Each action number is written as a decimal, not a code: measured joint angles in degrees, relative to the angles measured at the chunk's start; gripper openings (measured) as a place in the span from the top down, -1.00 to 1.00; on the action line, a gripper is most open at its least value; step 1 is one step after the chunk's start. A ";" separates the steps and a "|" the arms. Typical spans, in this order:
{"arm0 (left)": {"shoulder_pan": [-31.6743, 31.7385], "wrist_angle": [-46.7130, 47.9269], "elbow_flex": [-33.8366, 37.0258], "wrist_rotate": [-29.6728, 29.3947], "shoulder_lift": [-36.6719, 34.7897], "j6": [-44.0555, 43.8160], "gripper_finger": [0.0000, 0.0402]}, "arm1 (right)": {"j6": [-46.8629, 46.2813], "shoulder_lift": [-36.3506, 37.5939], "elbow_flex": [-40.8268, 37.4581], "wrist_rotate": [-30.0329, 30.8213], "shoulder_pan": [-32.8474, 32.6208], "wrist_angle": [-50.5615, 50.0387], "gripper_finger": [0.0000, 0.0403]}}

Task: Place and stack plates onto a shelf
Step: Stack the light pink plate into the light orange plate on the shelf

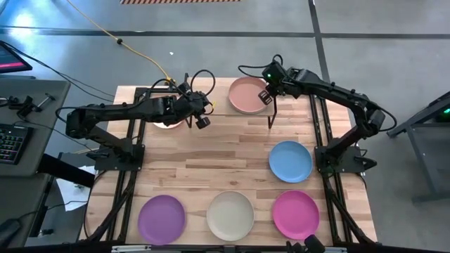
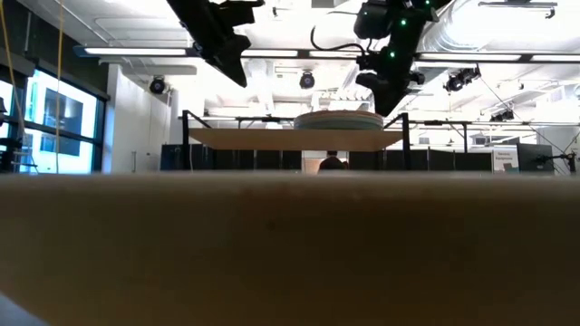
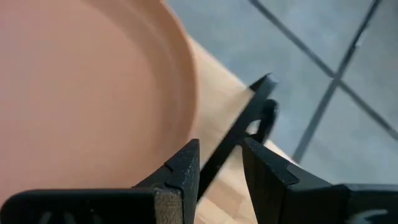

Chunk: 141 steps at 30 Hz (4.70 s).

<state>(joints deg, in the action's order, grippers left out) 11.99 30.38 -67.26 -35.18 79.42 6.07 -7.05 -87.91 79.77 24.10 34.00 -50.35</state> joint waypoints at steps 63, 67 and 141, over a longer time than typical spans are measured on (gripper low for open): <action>13.16 35.76 18.94 12.76 -16.65 -20.81 0.64 | 4.52 1.14 0.00 -0.71 -10.16 -4.74 0.49; 14.05 35.52 22.04 12.80 -16.65 -21.44 0.64 | 4.55 1.14 0.00 -1.61 -10.16 -4.73 0.49; 28.74 32.09 23.78 15.85 -6.50 -88.03 0.64 | 9.91 1.17 0.00 -6.27 -16.81 -6.58 0.49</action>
<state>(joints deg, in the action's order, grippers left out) 40.73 62.48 -43.48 -19.33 72.91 -81.96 2.85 -86.74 79.77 17.82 17.19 -56.93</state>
